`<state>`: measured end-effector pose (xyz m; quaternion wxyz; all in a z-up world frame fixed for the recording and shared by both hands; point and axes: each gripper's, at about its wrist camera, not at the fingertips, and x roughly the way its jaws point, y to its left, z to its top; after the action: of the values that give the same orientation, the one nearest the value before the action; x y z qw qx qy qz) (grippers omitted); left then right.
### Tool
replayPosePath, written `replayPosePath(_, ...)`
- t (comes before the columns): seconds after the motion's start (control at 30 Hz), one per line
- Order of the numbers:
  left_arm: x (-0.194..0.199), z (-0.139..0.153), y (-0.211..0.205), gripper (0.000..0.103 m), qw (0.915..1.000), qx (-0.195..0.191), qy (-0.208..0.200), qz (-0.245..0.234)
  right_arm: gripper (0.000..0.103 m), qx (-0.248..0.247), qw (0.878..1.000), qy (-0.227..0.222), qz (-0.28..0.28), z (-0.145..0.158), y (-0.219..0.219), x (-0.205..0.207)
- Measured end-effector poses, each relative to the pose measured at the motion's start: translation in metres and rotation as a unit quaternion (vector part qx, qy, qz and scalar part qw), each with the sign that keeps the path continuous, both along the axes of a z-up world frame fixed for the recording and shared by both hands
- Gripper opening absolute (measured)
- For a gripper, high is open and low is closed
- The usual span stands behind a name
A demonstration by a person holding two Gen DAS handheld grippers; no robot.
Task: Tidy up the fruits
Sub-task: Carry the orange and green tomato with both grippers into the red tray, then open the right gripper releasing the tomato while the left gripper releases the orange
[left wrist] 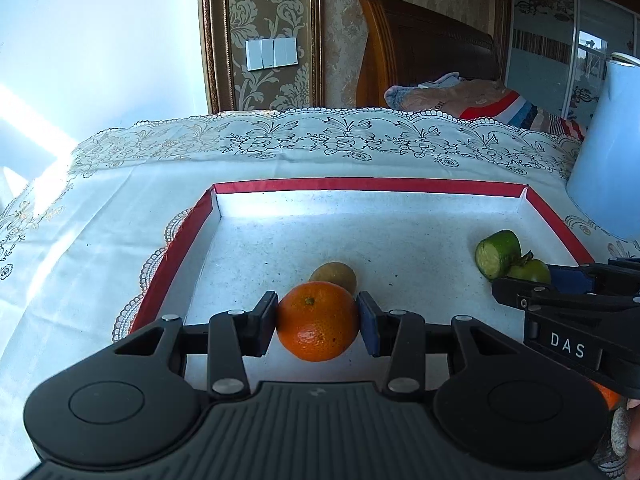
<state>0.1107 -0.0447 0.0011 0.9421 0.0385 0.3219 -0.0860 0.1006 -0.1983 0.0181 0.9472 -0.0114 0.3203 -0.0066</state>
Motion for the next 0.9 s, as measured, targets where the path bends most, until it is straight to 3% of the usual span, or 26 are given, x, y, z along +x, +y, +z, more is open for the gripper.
replayPosePath(0.13,0.009,0.000,0.000,0.042,1.0000,-0.003,0.004,0.003,0.030,0.013,1.000,0.002,-0.003,0.003,-0.004,0.007)
replayPosePath(0.4,0.027,0.001,0.000,0.042,0.9990,-0.010,0.034,0.027,0.030,-0.012,0.999,0.030,-0.002,0.006,0.002,0.024)
replayPosePath(0.6,0.026,0.000,-0.009,0.042,0.9991,0.016,0.024,0.032,0.030,-0.004,0.999,0.031,-0.009,0.008,-0.003,0.036)
replayPosePath(0.9,0.034,-0.001,-0.001,0.044,0.9980,-0.017,0.048,0.037,0.030,-0.009,0.999,0.036,-0.007,0.002,-0.001,0.037)
